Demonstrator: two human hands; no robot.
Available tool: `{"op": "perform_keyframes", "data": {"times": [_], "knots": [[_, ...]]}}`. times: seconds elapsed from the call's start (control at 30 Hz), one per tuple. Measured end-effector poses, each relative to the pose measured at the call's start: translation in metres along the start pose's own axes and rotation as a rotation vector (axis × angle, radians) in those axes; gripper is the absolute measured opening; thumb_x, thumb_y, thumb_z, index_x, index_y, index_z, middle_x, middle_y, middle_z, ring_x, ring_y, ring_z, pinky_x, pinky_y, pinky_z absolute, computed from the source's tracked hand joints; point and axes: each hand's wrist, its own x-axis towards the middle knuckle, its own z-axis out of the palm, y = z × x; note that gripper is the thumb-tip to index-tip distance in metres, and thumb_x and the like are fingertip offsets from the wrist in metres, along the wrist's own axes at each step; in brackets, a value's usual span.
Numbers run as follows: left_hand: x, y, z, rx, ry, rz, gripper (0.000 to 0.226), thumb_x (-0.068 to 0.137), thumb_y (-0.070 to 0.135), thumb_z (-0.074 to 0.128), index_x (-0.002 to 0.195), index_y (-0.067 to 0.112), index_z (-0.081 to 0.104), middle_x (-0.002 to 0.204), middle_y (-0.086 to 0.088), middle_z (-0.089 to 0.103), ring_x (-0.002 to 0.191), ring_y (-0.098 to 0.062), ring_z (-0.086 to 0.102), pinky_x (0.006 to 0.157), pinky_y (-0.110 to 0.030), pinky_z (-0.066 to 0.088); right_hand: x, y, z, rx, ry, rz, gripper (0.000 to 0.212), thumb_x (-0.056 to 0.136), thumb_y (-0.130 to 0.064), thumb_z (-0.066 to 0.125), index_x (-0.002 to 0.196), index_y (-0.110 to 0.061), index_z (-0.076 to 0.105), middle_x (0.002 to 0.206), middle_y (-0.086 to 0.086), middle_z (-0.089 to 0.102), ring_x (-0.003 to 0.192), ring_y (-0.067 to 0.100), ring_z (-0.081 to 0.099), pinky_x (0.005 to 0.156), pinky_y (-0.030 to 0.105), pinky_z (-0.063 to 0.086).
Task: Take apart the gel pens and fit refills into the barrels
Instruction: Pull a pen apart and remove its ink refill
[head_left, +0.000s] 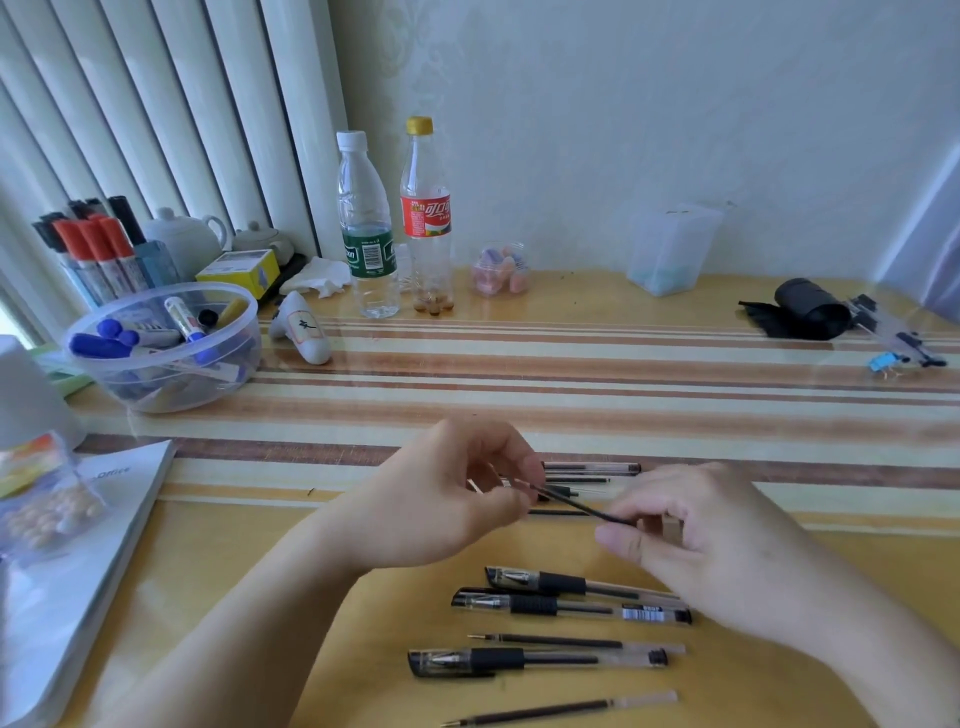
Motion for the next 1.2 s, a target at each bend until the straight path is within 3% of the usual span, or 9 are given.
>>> {"op": "perform_keyframes", "data": {"times": [0.1, 0.27, 0.5, 0.67, 0.83, 1.0, 1.1, 1.2], "knots": [[-0.002, 0.0, -0.004, 0.099, -0.003, 0.002, 0.014, 0.082, 0.017, 0.063, 0.093, 0.025, 0.068, 0.089, 0.007, 0.07, 0.082, -0.012, 0.065, 0.075, -0.032, 0.055, -0.001, 0.0, 0.005, -0.083, -0.068, -0.029, 0.031, 0.081, -0.063, 0.053, 0.09, -0.04, 0.072, 0.088, -0.023, 0.058, 0.091, -0.003, 0.052, 0.074, 0.022, 0.047], [-0.003, -0.001, 0.003, 0.29, -0.119, 0.011, 0.011, 0.087, 0.024, 0.066, 0.097, 0.028, 0.068, 0.09, 0.011, 0.069, 0.082, -0.005, 0.061, 0.064, -0.009, 0.042, -0.003, 0.0, 0.005, -0.128, -0.131, -0.074, 0.029, 0.079, -0.063, 0.057, 0.101, -0.047, 0.065, 0.091, -0.023, 0.055, 0.092, -0.006, 0.049, 0.074, 0.021, 0.046], [-0.004, 0.0, 0.007, 0.397, -0.265, -0.025, 0.027, 0.08, 0.032, 0.074, 0.106, 0.03, 0.065, 0.095, 0.013, 0.065, 0.082, -0.005, 0.06, 0.07, -0.019, 0.051, -0.002, 0.002, 0.008, -0.134, -0.132, -0.04, 0.014, 0.087, -0.048, 0.06, 0.089, -0.036, 0.067, 0.08, -0.021, 0.06, 0.081, -0.006, 0.051, 0.06, 0.016, 0.038], [-0.004, -0.002, 0.005, 0.384, -0.236, -0.045, 0.029, 0.079, 0.03, 0.077, 0.105, 0.029, 0.065, 0.093, 0.013, 0.065, 0.08, -0.003, 0.06, 0.064, -0.008, 0.043, -0.003, 0.006, -0.001, -0.141, -0.098, 0.002, 0.01, 0.087, -0.044, 0.059, 0.082, -0.037, 0.064, 0.084, -0.024, 0.059, 0.077, 0.0, 0.053, 0.058, 0.019, 0.043], [-0.004, -0.005, 0.001, 0.382, -0.178, -0.059, 0.023, 0.084, 0.025, 0.072, 0.105, 0.029, 0.065, 0.089, 0.013, 0.067, 0.085, -0.001, 0.062, 0.07, -0.008, 0.046, -0.005, 0.005, -0.005, -0.103, -0.143, -0.014, 0.009, 0.083, -0.046, 0.062, 0.079, -0.038, 0.064, 0.089, -0.026, 0.059, 0.078, 0.003, 0.054, 0.063, 0.023, 0.048], [-0.004, -0.004, 0.0, 0.377, -0.229, -0.057, 0.027, 0.084, 0.019, 0.069, 0.106, 0.033, 0.064, 0.092, 0.016, 0.066, 0.086, -0.002, 0.06, 0.067, -0.008, 0.043, -0.004, 0.0, 0.003, -0.121, -0.178, -0.034, 0.015, 0.081, -0.051, 0.063, 0.081, -0.036, 0.065, 0.081, -0.021, 0.06, 0.079, -0.002, 0.052, 0.06, 0.019, 0.042], [-0.004, -0.002, 0.0, 0.389, -0.265, -0.04, 0.027, 0.084, 0.017, 0.07, 0.105, 0.034, 0.065, 0.094, 0.018, 0.066, 0.086, -0.001, 0.061, 0.065, -0.009, 0.044, -0.002, 0.002, -0.002, -0.073, -0.083, -0.011, 0.024, 0.075, -0.059, 0.062, 0.077, -0.035, 0.066, 0.08, -0.018, 0.061, 0.07, 0.002, 0.055, 0.056, 0.019, 0.043], [-0.004, -0.001, 0.001, 0.372, -0.326, -0.001, 0.022, 0.083, 0.015, 0.07, 0.098, 0.03, 0.067, 0.092, 0.015, 0.069, 0.085, -0.004, 0.062, 0.064, -0.009, 0.042, 0.003, 0.011, -0.007, -0.013, 0.126, 0.08, 0.011, 0.078, -0.051, 0.065, 0.08, -0.04, 0.067, 0.082, -0.017, 0.06, 0.059, 0.006, 0.052, 0.053, 0.022, 0.043]]}}
